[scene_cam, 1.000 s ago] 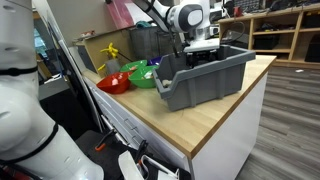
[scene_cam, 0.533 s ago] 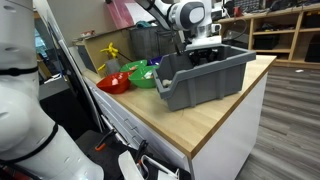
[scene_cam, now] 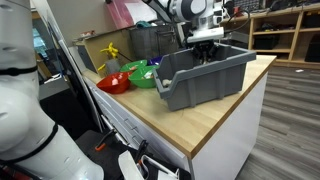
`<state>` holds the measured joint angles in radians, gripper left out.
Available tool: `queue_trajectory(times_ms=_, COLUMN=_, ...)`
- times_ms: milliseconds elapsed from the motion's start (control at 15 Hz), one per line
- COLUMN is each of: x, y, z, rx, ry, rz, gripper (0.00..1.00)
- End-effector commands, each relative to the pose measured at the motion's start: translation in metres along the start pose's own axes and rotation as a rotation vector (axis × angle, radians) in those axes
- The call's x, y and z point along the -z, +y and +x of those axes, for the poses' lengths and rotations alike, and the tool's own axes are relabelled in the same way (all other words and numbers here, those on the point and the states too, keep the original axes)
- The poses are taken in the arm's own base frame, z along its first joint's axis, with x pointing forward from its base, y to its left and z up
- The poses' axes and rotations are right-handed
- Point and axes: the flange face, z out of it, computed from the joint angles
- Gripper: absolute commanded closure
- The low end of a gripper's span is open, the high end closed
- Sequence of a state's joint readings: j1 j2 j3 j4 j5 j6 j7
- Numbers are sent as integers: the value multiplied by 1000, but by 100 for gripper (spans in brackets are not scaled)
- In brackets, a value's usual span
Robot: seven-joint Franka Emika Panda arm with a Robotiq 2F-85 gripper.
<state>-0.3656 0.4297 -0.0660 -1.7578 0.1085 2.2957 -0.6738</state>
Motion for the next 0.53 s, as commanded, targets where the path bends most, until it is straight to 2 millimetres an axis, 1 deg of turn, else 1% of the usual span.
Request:
queue_trajectory(times_ms=0, x=24, y=-10, z=-1, rx=25, ry=-45, rz=33, gripper=96)
queue_trajectory(times_ms=267, x=49, y=-28, z=-1, rx=69, ry=-123, rz=95, gripper=96)
queue_trajectory(times_ms=467, x=63, y=-43, z=5, rx=79, ry=-136, rz=124, gripper=96)
